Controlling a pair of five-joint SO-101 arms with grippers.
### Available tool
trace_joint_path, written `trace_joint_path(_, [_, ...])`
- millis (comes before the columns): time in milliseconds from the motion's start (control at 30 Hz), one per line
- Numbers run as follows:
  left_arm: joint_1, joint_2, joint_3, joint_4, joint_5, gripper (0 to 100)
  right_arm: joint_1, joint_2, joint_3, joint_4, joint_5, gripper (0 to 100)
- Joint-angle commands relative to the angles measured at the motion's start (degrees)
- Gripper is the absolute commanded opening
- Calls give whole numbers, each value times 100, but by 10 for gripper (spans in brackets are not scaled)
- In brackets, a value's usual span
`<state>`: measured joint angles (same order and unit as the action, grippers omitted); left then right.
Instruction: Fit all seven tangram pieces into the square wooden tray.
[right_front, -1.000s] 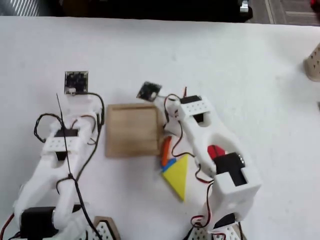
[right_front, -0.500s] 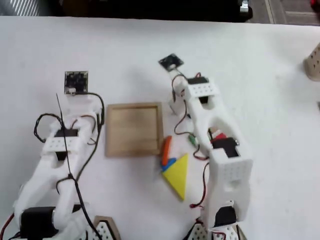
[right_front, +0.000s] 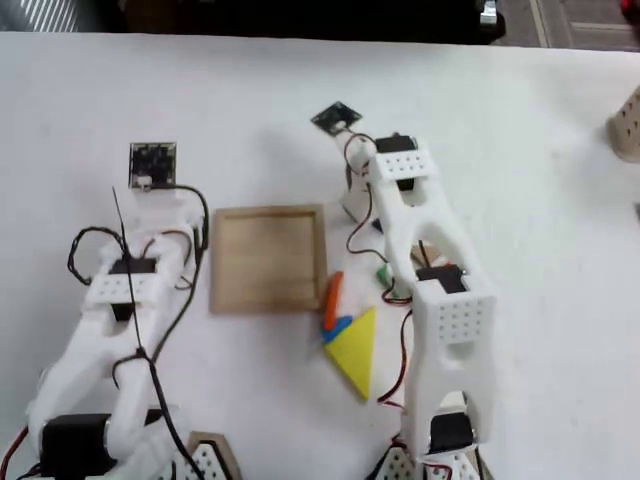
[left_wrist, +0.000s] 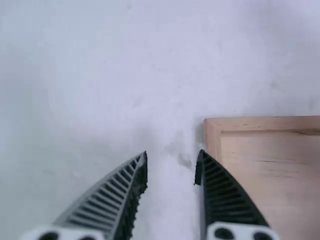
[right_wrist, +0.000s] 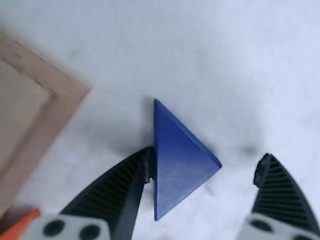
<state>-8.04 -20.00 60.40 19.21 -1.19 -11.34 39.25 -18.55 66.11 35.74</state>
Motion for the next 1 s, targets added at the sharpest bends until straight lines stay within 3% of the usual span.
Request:
trace_joint_path(0, [101,-233,-26,-114,-70,174,13,-31,-185,-119,651,316])
trace_joint_path(367, [75,-233,-26,-114,-70,173,22,268,-396,136,870,310])
trace_joint_path(633, [66,-233,-26,-114,-70,173,75,268,-431,119,580,95])
trace_joint_path(967, [66,-233,-26,-114,-70,173,119,224,-413,127,554,249])
